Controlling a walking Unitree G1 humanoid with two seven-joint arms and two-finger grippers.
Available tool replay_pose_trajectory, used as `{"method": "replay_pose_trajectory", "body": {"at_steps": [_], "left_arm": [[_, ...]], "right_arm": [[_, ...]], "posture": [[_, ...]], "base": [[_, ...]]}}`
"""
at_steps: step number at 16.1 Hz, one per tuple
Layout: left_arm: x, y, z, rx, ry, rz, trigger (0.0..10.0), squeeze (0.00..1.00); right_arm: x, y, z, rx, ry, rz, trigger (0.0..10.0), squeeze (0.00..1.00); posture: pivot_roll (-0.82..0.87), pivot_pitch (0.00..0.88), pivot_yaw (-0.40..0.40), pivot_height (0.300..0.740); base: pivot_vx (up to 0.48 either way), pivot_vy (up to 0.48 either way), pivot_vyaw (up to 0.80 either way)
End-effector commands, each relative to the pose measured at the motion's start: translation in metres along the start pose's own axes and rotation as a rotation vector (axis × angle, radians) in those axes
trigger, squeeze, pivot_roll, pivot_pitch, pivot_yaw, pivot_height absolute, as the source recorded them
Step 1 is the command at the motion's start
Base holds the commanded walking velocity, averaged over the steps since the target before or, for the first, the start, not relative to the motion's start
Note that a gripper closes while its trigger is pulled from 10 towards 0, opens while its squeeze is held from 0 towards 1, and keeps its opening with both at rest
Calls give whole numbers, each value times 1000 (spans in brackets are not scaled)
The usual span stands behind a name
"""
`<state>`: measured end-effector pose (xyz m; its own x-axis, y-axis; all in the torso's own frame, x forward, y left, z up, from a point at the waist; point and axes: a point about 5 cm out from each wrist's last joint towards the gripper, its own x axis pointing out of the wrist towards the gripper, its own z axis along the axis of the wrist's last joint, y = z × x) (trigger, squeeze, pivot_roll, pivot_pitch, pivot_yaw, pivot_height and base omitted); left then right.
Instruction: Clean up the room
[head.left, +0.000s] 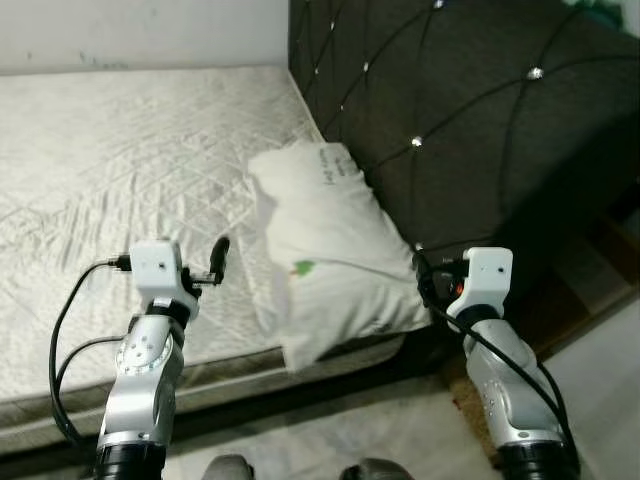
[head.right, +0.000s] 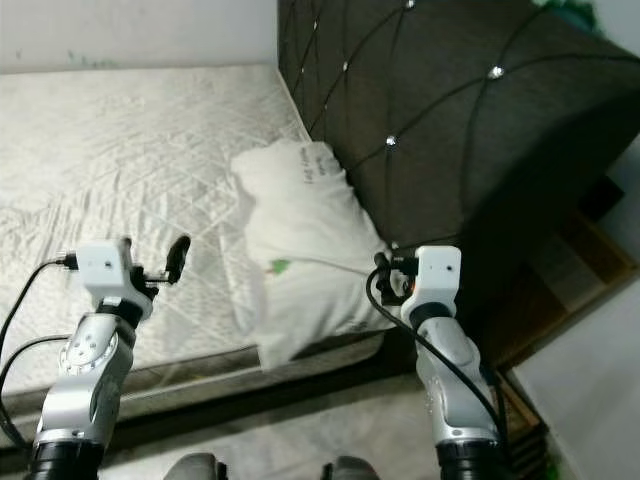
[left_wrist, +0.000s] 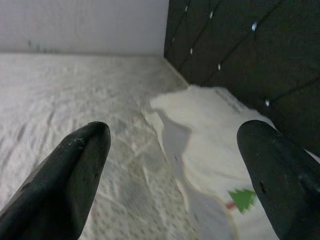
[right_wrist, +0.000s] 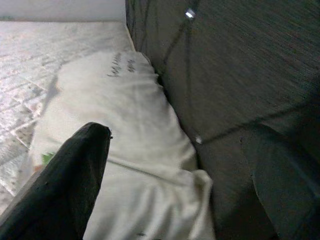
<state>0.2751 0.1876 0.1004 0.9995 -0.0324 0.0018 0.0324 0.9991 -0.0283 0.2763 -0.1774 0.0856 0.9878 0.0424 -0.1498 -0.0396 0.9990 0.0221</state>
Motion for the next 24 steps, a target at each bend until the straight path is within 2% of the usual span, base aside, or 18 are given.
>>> {"method": "replay_pose_trajectory", "body": {"at_steps": [1, 7, 16, 21, 24], "left_arm": [[-2, 7, 1, 15, -6, 18, 10000, 0], [-6, 2, 1, -5, -12, -41, 10000, 0], [-5, 3, 2, -7, -15, -41, 10000, 0], [-4, 4, 1, -4, -11, -20, 10000, 0], [-3, 4, 0, -12, -3, -23, 10000, 0]], "right_arm": [[2, 7, 2, 8, -7, 30, 10000, 0], [2, 9, 2, 9, -5, 45, 10000, 0], [4, 10, 3, -2, -7, 45, 10000, 0], [5, 10, 4, -29, -13, 33, 10000, 0], [5, 11, 6, -22, -34, 47, 10000, 0]], "posture": [[-3, 45, -61, 740], [-2, 48, -63, 740], [-1, 48, -62, 740], [0, 46, -62, 740], [-1, 43, -62, 740]], "base": [[0, 0, 0], [40, 0, 0], [283, 0, 0], [0, 0, 0], [0, 459, 0]]}}
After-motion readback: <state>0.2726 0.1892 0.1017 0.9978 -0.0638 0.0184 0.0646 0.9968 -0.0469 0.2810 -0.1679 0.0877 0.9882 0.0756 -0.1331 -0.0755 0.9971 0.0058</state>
